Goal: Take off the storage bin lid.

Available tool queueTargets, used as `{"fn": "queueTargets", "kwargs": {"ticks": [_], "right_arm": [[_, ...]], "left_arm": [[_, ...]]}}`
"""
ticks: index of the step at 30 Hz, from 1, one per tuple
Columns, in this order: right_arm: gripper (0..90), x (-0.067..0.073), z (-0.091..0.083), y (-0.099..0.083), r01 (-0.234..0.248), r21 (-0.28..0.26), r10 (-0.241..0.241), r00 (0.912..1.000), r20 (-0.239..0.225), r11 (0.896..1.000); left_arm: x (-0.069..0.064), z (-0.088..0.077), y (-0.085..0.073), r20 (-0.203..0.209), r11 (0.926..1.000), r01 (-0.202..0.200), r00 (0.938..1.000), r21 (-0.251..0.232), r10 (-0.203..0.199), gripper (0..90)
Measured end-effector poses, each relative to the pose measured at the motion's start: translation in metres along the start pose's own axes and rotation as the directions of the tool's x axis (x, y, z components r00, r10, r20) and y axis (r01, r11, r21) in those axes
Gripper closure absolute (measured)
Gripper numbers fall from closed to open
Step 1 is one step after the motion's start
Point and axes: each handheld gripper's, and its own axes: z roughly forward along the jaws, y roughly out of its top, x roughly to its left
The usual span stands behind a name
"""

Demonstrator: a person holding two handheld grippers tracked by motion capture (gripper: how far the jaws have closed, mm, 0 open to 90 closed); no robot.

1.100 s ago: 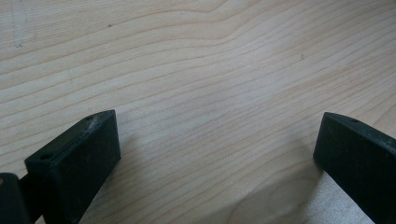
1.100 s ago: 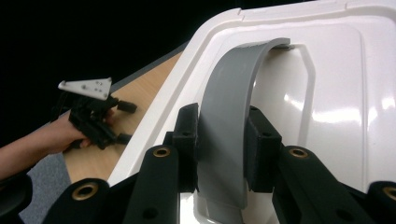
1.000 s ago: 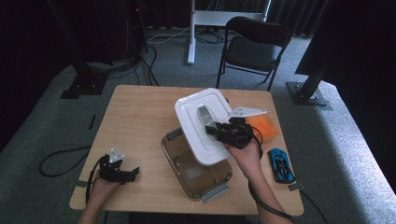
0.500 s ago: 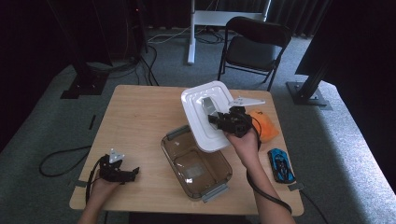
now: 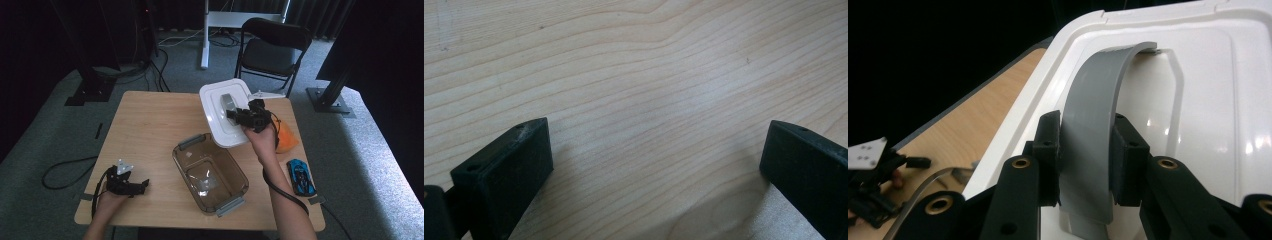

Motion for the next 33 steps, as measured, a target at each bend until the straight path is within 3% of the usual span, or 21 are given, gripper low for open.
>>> {"fn": "queueTargets", "kwargs": {"ticks": [18, 33], "right_arm": [[69.6, -0.034, 0.036, -0.008, -0.048, 0.031, 0.046, 0.9972, 0.059, 0.998], [69.5, -0.067, 0.069, -0.023, -0.115, 0.066, 0.108, 0.9883, 0.108, 0.991]], "left_arm": [[0.000, 0.000, 0.000, 0.000, 1.0000, -0.001, 1.0000, 0.002, 0.001, 0.9], [0.000, 0.000, 0.000, 0.001, 1.0000, -0.001, 1.0000, 0.002, 0.001, 1.0]]}}
